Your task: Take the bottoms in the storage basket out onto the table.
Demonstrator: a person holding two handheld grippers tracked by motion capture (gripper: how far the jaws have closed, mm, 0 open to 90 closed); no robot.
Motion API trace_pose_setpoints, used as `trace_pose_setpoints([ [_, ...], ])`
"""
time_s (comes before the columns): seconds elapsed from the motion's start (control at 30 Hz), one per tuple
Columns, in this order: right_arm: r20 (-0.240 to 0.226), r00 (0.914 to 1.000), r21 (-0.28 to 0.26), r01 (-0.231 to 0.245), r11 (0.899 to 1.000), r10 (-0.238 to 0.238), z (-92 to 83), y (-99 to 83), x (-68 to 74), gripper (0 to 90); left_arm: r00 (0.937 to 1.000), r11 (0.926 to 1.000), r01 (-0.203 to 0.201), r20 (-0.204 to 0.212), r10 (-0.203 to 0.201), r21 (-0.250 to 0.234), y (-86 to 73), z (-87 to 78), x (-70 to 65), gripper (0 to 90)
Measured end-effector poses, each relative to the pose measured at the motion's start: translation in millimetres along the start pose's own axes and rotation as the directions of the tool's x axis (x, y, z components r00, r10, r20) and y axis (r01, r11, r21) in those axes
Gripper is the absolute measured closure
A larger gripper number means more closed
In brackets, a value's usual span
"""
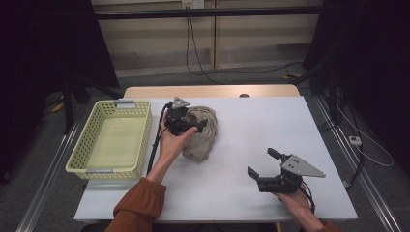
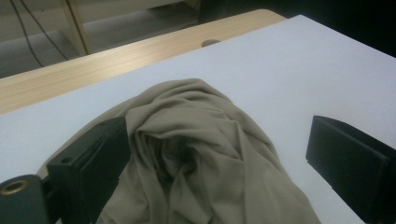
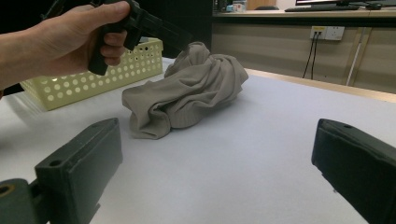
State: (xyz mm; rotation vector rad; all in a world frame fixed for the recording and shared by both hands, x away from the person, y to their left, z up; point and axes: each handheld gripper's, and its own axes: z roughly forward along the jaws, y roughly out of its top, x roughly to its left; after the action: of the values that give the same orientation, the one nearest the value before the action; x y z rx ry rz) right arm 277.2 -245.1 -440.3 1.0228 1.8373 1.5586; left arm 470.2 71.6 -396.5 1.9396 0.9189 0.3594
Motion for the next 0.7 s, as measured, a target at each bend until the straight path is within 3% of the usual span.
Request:
trace_pose_setpoints([
  [0.17, 0.003, 1.0, 0.003, -0.007, 1.0, 0.007, 1.5, 0.0, -1.1, 2.0, 0.9995, 0.9994, -0.026, 0.019, 0.026, -0.021, 2.7, -6.2, -6.0, 6.0],
  [0.43, -0.001, 1.0, 0.002, -0.005, 1.0, 0.005, 1.4, 0.0, -0.7, 2.0, 0.9981, 0.997, -0.062, 0.004, 0.062, -0.047, 3.6, -18.9, -13.9, 5.3],
  [0.53, 0.002, 1.0, 0.002, -0.004, 1.0, 0.004, 1.1, 0.1, -0.8, 2.0, 0.9963, 0.9961, -0.085, -0.013, 0.084, -0.025, 3.8, -22.3, -15.7, 5.3],
  [0.7, 0.002, 1.0, 0.003, -0.006, 1.0, 0.006, 1.7, 0.1, -0.6, 2.0, 0.9954, 0.9948, -0.096, -0.003, 0.096, -0.033, 1.7, -28.5, -17.0, 5.5],
])
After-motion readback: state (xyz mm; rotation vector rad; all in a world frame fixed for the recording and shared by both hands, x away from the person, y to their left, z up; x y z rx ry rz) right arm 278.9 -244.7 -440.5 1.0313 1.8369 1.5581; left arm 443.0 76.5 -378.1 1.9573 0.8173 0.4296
